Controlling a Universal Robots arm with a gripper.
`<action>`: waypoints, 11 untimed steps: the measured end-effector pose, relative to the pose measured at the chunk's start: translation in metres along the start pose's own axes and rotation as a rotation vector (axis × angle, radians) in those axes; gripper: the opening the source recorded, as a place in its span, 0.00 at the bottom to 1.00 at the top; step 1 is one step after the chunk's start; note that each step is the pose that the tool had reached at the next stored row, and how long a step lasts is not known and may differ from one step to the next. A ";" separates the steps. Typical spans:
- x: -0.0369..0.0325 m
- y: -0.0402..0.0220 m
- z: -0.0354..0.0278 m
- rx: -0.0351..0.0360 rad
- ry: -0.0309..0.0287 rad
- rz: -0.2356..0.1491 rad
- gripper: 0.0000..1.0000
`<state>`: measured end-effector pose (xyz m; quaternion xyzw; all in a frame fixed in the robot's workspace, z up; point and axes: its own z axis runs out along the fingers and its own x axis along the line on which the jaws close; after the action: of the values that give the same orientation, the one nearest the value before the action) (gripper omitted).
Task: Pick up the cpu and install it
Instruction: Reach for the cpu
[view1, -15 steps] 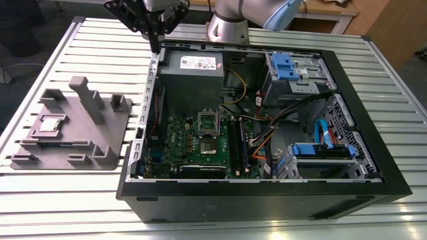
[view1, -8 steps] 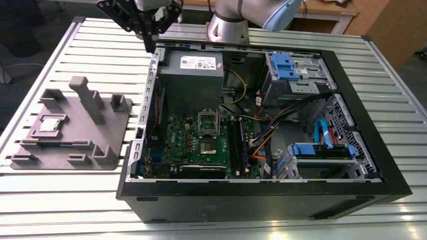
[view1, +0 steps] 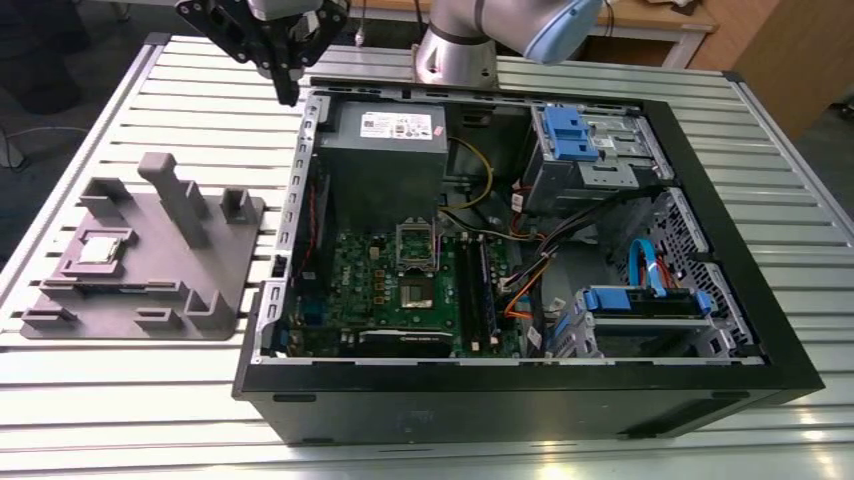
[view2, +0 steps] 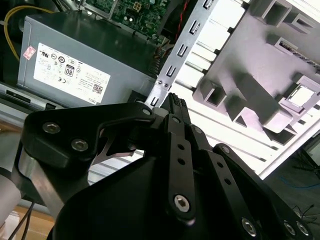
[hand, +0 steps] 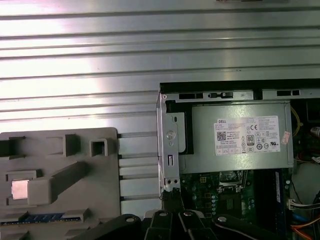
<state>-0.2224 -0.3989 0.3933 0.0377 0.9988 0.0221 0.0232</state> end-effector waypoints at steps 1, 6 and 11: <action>0.0016 -0.0001 -0.0001 0.0000 -0.0004 0.000 0.11; 0.0097 -0.0007 -0.0005 -0.0002 -0.0027 0.000 0.11; 0.0171 -0.0013 -0.0008 -0.0004 -0.0046 0.000 0.11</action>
<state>-0.2396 -0.3989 0.3933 0.0376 0.9987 0.0222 0.0255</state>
